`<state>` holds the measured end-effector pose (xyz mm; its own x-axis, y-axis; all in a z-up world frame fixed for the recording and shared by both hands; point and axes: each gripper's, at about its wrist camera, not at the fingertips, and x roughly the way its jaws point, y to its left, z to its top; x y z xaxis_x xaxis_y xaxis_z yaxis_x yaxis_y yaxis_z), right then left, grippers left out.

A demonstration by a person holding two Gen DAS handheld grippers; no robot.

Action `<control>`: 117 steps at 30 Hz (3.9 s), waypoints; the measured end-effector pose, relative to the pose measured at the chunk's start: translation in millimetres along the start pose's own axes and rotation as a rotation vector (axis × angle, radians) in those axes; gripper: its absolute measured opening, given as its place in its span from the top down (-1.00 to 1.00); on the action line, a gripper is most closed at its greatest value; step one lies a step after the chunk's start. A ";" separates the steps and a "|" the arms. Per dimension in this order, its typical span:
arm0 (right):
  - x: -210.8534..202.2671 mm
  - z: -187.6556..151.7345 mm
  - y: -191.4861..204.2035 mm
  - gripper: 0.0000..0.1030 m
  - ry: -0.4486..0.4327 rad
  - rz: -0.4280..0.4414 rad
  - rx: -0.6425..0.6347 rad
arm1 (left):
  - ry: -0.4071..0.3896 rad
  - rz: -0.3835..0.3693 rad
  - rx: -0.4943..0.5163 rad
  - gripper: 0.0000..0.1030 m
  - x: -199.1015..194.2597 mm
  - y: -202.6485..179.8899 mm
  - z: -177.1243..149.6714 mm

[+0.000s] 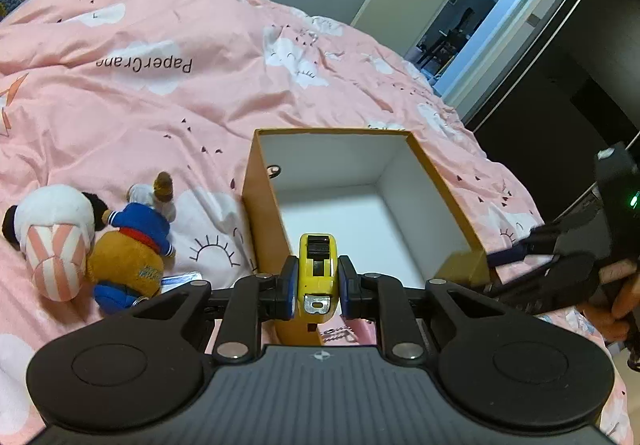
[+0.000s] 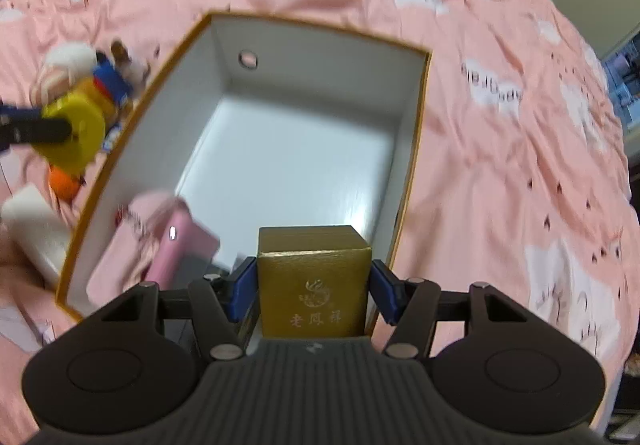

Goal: Organize objects

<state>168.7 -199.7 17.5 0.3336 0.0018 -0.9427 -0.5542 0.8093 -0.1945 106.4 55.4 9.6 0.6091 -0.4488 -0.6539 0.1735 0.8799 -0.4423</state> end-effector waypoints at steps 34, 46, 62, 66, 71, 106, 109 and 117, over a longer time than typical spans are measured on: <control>42.8 27.1 15.5 0.49 0.232 -0.003 -0.267 | 0.050 -0.115 0.111 0.58 40.4 -41.7 16.4; 72.7 17.2 24.4 0.93 0.236 -0.004 -0.469 | 0.106 -0.131 0.107 0.58 65.2 -54.9 16.7; -4.9 22.9 -4.5 0.95 -0.044 -0.061 -0.332 | 0.132 -0.191 0.073 0.58 77.9 -59.9 16.0; -38.2 12.8 -37.6 0.90 -0.221 -0.073 -0.056 | 0.170 -0.214 0.088 0.58 99.1 -76.0 14.1; -27.9 -9.8 -71.5 0.86 -0.305 -0.086 0.254 | 0.244 -0.232 -0.009 0.58 139.4 -82.6 4.5; -4.2 -58.5 -63.0 0.83 -0.483 -0.091 0.421 | 0.520 -0.002 -0.020 0.23 195.3 -107.4 4.2; -9.3 -59.3 -63.5 0.83 -0.495 -0.086 0.418 | 0.520 -0.006 0.037 0.23 184.7 -107.0 4.0; -26.1 -58.9 -58.5 0.82 -0.542 -0.030 0.379 | 0.379 -0.032 0.055 0.23 142.6 -100.7 19.1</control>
<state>147.5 -281.6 37.5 0.7361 0.1914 -0.6493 -0.2652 0.9641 -0.0165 190.6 -94.2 -27.5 0.2751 -0.4926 -0.8257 0.2350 0.8672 -0.4390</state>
